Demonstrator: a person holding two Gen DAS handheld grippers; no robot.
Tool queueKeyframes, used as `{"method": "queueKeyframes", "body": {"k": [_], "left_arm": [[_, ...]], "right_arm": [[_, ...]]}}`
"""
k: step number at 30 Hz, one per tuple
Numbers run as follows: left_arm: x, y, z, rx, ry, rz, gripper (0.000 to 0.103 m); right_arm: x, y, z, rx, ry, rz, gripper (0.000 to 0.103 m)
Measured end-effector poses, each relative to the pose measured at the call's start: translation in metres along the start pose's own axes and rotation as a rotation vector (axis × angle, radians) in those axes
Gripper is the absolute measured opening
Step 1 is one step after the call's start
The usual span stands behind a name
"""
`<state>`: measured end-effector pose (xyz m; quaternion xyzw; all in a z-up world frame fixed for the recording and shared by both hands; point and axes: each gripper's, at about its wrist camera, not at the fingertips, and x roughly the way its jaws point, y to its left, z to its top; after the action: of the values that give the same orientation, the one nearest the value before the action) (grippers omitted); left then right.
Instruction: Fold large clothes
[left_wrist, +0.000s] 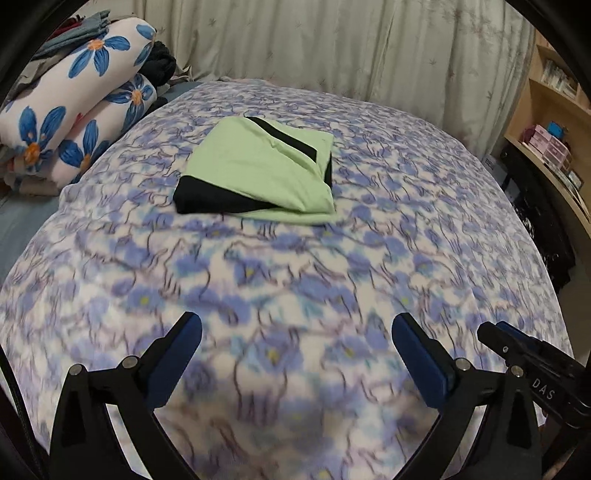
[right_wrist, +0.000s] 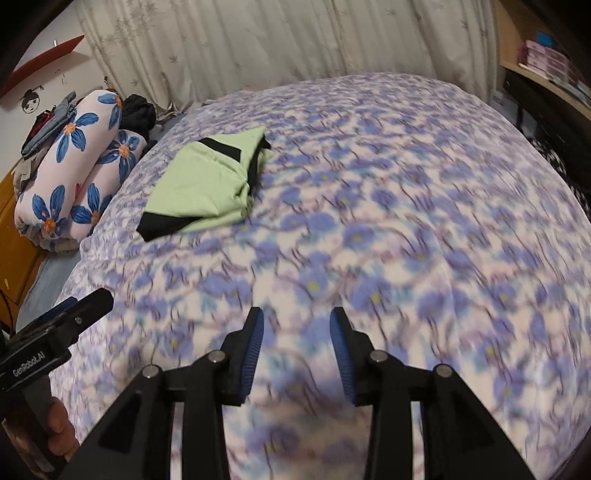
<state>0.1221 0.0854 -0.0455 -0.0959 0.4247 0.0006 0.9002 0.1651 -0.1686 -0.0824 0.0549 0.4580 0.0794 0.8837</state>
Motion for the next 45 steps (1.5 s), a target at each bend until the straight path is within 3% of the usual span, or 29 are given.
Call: {"method": "queueKeyframes", "body": {"k": [6, 15, 25, 45], "left_arm": [[-0.032, -0.016, -0.037, 0.030, 0.007, 0.002, 0.102], [-0.070, -0.038, -0.059, 0.063, -0.023, -0.011, 0.102], [-0.085, -0.047, -0.069, 0.087, -0.051, 0.017, 0.102], [-0.084, -0.050, -0.076, 0.091, -0.037, 0.007, 0.102]], "right_arm": [[-0.036, -0.006, -0.040, 0.019, -0.005, 0.003, 0.049], [-0.073, 0.002, -0.057, 0.023, -0.044, 0.030, 0.059], [-0.091, 0.011, -0.067, -0.007, -0.097, 0.005, 0.060], [-0.097, 0.003, -0.079, 0.039, -0.104, -0.002, 0.060]]}}
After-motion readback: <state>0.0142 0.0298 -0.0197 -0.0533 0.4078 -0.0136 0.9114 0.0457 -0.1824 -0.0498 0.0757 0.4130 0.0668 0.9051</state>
